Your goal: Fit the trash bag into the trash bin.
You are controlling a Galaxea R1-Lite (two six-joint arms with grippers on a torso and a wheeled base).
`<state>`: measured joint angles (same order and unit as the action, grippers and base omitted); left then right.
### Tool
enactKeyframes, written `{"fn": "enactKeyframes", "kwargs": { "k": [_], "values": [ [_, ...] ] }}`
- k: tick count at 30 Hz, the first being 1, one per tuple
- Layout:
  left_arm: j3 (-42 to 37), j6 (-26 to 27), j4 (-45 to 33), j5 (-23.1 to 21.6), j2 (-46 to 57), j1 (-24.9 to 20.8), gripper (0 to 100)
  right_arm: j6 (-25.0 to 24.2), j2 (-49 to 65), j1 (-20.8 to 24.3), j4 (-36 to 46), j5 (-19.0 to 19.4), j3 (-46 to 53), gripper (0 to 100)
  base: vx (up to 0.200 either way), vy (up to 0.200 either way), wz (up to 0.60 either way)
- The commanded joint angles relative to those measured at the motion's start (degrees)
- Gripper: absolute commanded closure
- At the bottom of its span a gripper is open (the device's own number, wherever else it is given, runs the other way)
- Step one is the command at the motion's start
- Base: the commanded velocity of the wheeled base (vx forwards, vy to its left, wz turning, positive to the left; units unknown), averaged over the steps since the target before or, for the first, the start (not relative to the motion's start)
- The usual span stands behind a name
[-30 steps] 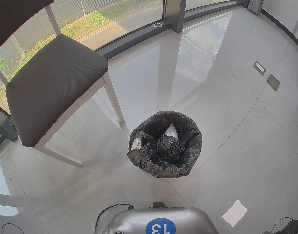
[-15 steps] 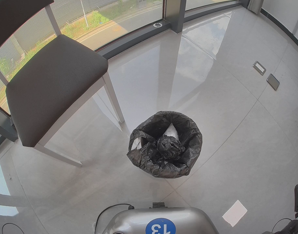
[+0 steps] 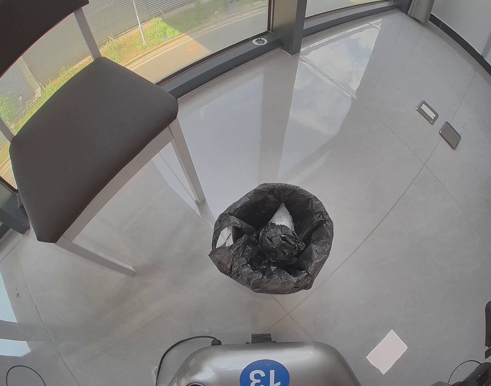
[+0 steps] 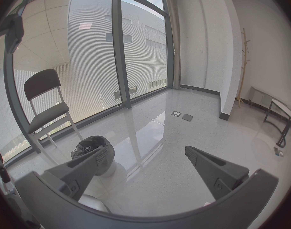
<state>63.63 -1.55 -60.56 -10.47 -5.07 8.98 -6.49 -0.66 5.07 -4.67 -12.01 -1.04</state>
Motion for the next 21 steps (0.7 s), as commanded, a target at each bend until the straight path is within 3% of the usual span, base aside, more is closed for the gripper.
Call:
{"fn": "enactKeyframes", "kwargs": {
  "k": [1, 7, 13, 21],
  "values": [
    [-5.19, -0.47, 4.75, 10.12, -1.26, -13.2, 0, -3.09, 0.66, 0.03, -0.08, -0.65, 1.04, 0, 0.0, 0.0, 0.0],
    [-12.22, -2.85, 12.14, 11.53, -0.38, -14.08, 0, 0.16, 0.66, 0.03, -0.08, -0.56, 1.04, 0, 0.0, 0.0, 0.0],
    [-14.59, -6.8, 13.37, 13.02, -0.38, -14.08, 0, 0.33, 0.66, 0.03, -0.08, 0.05, 1.04, 0, 0.0, 0.0, 0.0],
    [-18.81, -8.3, 12.84, 16.54, -0.29, -14.08, 0, 0.42, 0.66, 0.03, -0.08, 0.05, 1.04, 0, 0.0, 0.0, 0.0]
  ]
}}
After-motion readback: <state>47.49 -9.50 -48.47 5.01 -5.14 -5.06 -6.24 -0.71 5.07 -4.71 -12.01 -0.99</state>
